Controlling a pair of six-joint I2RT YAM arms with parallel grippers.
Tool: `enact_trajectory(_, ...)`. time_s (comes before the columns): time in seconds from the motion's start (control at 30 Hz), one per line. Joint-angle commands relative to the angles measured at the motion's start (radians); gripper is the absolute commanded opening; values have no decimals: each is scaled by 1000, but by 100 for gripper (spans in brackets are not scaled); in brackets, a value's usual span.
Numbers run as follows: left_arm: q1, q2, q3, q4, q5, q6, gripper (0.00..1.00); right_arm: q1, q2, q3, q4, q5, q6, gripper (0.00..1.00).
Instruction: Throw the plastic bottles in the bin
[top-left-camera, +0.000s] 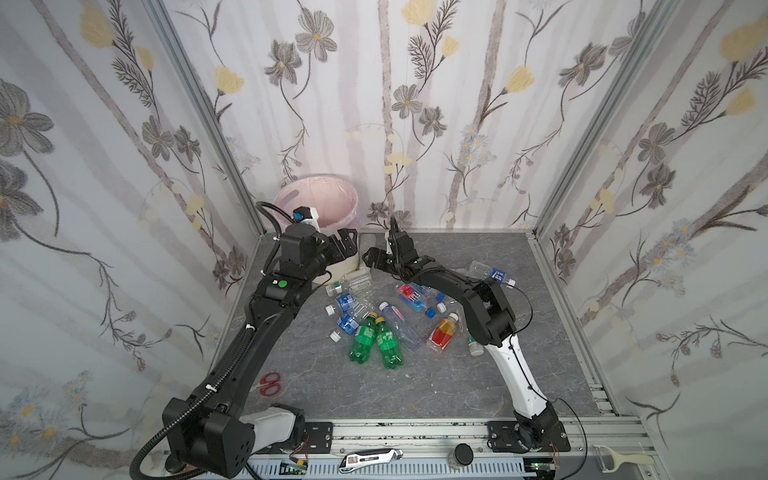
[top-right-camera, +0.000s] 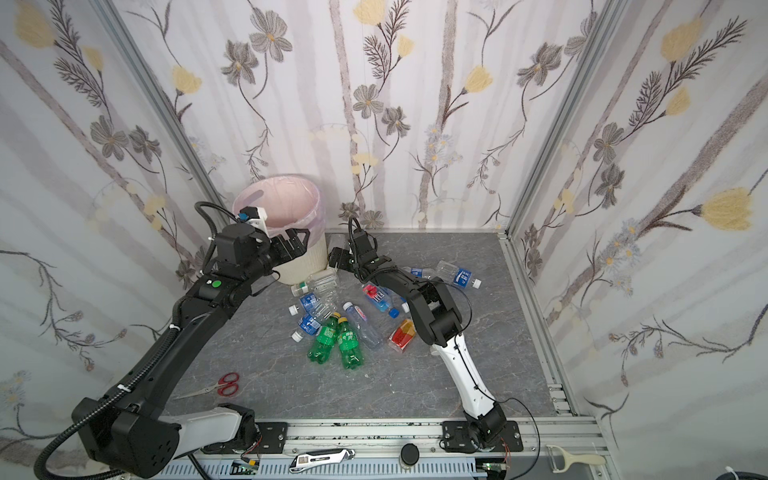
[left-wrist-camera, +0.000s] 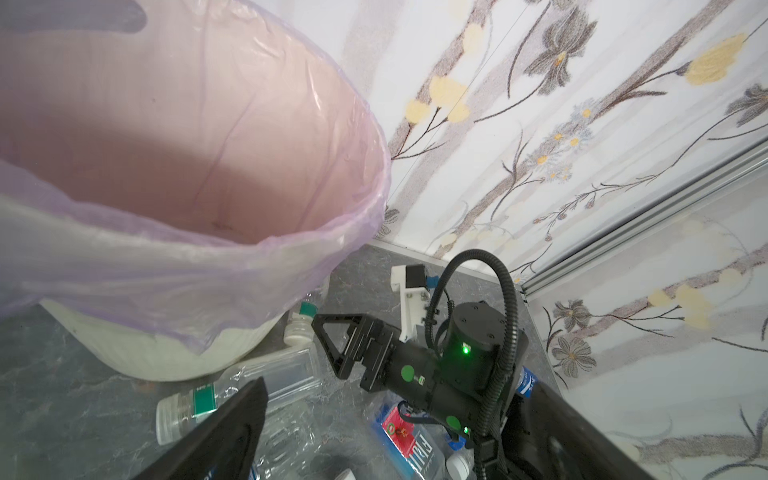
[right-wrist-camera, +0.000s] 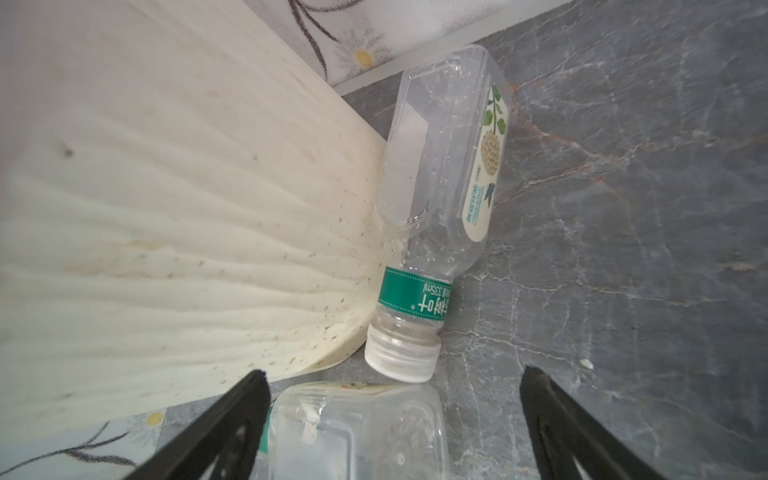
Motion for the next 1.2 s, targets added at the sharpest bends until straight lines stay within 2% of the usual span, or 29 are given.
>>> enact_trajectory(0.0, 0, -56, -88, 169, 23, -77, 100, 1, 46, 45, 46, -32, 67, 93)
enact_trajectory(0.33, 0, -106, -206, 221, 41, -77, 100, 3, 133, 142, 75, -69, 148, 85)
enact_trajectory(0.67, 2, -143, -211, 231, 28, -45, 100, 7, 147, 153, 50, -56, 284, 82)
enact_trajectory(1.17, -6, -206, -260, 234, 29, -64, 100, 20, 174, 218, -40, -25, 397, 74)
